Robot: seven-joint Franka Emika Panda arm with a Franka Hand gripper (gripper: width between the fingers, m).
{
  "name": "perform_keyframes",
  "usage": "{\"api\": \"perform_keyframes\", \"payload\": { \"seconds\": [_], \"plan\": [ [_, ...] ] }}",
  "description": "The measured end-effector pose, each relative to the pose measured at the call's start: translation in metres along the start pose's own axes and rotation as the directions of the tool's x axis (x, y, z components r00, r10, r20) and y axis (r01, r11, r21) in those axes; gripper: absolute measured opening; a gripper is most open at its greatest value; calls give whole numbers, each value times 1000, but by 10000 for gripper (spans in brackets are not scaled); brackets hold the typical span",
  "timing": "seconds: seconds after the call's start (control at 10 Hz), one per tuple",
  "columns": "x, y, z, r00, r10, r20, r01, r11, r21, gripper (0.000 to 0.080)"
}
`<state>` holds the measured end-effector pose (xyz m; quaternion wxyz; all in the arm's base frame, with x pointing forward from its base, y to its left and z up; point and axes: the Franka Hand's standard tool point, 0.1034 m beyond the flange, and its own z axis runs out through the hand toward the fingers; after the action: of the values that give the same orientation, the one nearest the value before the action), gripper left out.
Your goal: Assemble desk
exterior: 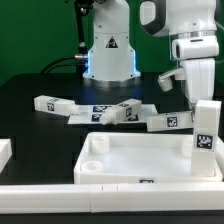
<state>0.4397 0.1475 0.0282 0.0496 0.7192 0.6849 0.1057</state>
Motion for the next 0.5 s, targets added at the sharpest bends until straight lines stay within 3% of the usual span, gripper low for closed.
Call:
{"api": "perform_keyframes", "payload": {
  "seconds": [0.1,0.3,0.4,0.5],
  "plan": [
    [5,-3,0,997,-74,-7,74,997,-1,287],
    [38,-25,-3,922,-384,-49,383,923,-20,287],
    [40,-33,-4,877,-477,-60,476,879,-32,287],
    [36,-30,-3,870,-491,-53,490,871,-27,287]
  ]
}}
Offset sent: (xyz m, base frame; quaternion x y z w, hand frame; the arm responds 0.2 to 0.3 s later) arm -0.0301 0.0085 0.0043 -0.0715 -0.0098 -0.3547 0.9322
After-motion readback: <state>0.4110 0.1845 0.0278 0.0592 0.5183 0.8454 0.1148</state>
